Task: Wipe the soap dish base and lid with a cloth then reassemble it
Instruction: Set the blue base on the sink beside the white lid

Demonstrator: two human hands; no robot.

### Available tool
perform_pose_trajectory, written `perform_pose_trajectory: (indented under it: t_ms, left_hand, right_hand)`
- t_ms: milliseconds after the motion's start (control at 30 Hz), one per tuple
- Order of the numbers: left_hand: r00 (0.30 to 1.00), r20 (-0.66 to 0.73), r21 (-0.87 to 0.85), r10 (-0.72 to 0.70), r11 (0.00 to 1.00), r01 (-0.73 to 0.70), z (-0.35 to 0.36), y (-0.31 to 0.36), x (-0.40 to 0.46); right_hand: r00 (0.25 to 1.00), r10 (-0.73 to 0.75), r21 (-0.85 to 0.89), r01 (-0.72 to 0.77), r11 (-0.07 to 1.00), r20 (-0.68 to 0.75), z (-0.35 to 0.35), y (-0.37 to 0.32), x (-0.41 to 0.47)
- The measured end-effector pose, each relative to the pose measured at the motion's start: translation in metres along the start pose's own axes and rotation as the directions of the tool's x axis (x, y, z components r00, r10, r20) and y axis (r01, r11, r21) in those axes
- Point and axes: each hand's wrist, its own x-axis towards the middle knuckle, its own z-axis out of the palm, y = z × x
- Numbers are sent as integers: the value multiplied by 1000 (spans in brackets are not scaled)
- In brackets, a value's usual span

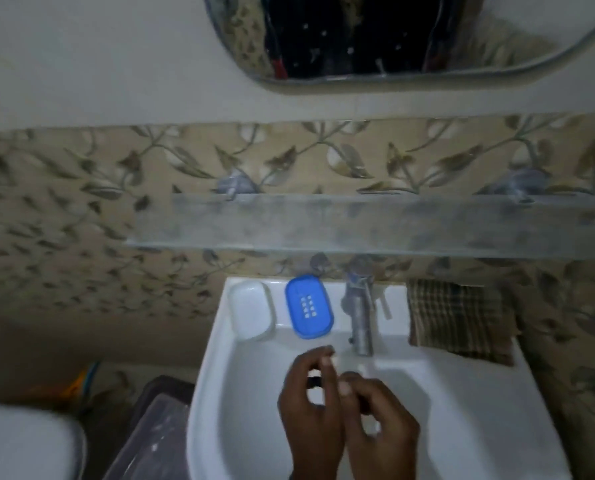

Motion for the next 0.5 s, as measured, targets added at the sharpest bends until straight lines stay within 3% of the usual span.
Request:
perform_pose_trajectory:
  t_ms: [100,200,333,500]
  left_hand:
    - [945,-129,1,-300,953,302,-39,-28,34]
    - [868,-103,25,-485,871,490,-65,-77,66]
    - [783,12,3,-622,783,622,-75,-121,90]
    - [778,67,-16,-624,779,626,-73,-123,111]
  right_hand:
    - [936,319,165,-342,925,148,58,-4,4]
    - [807,553,204,-589,782,209,108,12,13]
    - [705,683,178,-709,683,190,150,31,21]
    - [612,774,344,-770,538,159,173,37,27]
